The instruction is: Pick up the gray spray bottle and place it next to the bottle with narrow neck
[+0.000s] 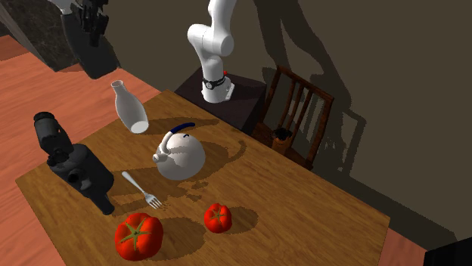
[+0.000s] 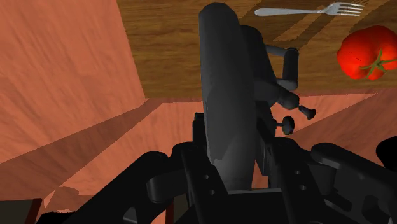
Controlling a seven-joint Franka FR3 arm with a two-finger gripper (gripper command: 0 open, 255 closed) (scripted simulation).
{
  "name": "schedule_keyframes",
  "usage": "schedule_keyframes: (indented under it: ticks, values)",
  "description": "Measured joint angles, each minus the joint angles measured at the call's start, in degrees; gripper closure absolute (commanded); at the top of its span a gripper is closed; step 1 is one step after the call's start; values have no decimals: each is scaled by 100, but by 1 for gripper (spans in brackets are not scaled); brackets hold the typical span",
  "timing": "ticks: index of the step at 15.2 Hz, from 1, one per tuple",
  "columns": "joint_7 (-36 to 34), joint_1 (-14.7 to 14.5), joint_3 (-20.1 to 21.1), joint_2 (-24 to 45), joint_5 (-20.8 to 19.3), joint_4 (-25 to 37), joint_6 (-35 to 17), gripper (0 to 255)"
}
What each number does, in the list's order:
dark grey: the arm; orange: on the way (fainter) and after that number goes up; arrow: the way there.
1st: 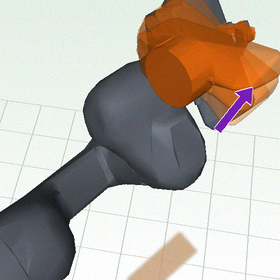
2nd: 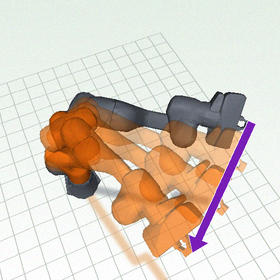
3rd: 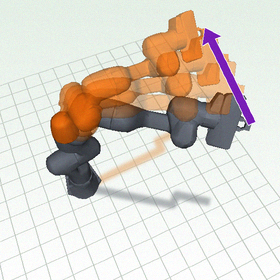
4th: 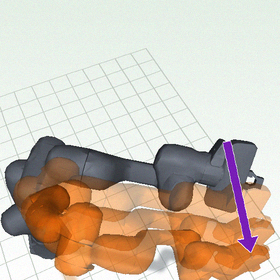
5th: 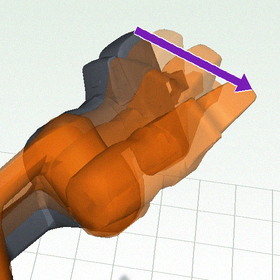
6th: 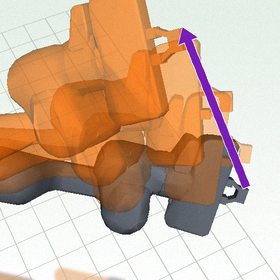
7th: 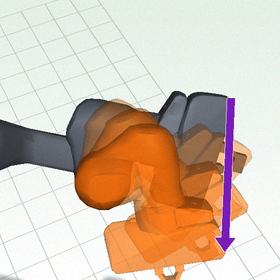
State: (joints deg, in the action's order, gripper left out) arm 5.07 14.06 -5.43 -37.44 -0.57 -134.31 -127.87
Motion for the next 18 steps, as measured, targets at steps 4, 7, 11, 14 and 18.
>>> schedule_keyframes:
  ticks: [4, 7, 11, 14, 18]
  values:
    - [582, 26, -538, 393, 35, 326, -67, 255]
    - [1025, 30, -936, 642, 98, 592, -43, 255]
    - [1658, -35, -1510, 1188, 298, 1106, -49, 255]
    - [1932, -47, -1735, 1341, 391, 1165, -123, 255]
    - [2032, -51, -1800, 1365, 426, 901, -404, 255]
